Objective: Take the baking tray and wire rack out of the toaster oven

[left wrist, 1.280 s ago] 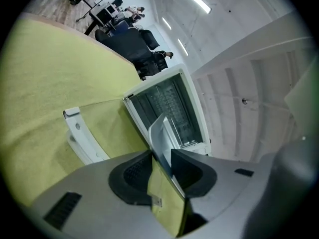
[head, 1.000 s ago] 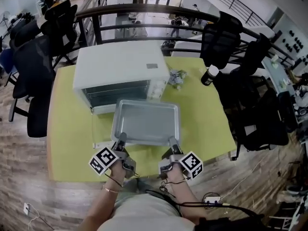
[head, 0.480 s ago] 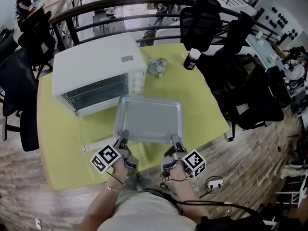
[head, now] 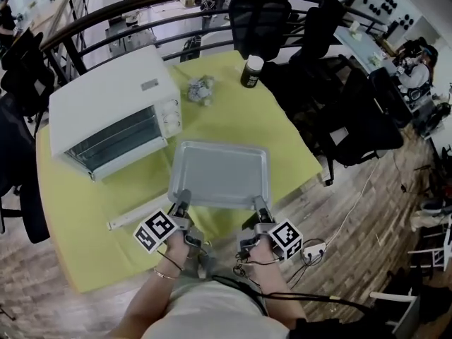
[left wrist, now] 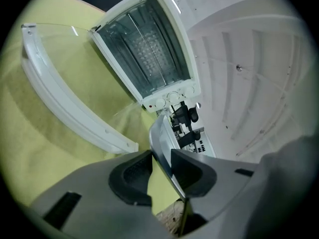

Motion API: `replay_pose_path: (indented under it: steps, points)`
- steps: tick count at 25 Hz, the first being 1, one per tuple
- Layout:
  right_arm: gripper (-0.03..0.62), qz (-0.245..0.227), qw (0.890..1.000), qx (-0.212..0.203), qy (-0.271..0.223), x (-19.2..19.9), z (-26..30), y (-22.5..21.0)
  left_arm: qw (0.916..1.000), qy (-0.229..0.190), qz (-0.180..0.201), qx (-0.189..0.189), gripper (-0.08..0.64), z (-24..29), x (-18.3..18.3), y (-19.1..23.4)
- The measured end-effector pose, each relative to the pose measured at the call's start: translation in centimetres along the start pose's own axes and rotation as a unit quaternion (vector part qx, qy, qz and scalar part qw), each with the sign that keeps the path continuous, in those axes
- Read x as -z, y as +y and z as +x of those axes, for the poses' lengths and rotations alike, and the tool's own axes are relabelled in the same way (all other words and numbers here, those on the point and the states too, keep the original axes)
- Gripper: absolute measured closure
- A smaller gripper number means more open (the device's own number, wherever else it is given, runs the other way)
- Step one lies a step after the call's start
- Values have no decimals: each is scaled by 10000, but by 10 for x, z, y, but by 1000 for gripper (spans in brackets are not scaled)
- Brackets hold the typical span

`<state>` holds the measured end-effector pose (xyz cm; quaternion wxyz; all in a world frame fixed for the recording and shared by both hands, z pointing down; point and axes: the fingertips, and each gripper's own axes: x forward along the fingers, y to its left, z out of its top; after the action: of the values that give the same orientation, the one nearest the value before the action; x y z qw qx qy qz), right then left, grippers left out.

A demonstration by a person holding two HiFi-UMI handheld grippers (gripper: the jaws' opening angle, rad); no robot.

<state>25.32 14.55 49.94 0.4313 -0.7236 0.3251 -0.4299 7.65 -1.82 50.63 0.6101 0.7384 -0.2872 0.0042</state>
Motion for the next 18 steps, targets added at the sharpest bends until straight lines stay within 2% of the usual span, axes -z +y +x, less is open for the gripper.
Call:
replay_pose_path:
  steps: [10, 18]
  points:
    - [505, 255, 9969, 228, -705, -48, -38, -32, 9969, 720, 249, 182, 449, 35, 53, -24]
    - [503, 404, 9929, 403, -1040, -76, -52, -54, 9924, 1159, 375, 192, 450, 62, 87, -35]
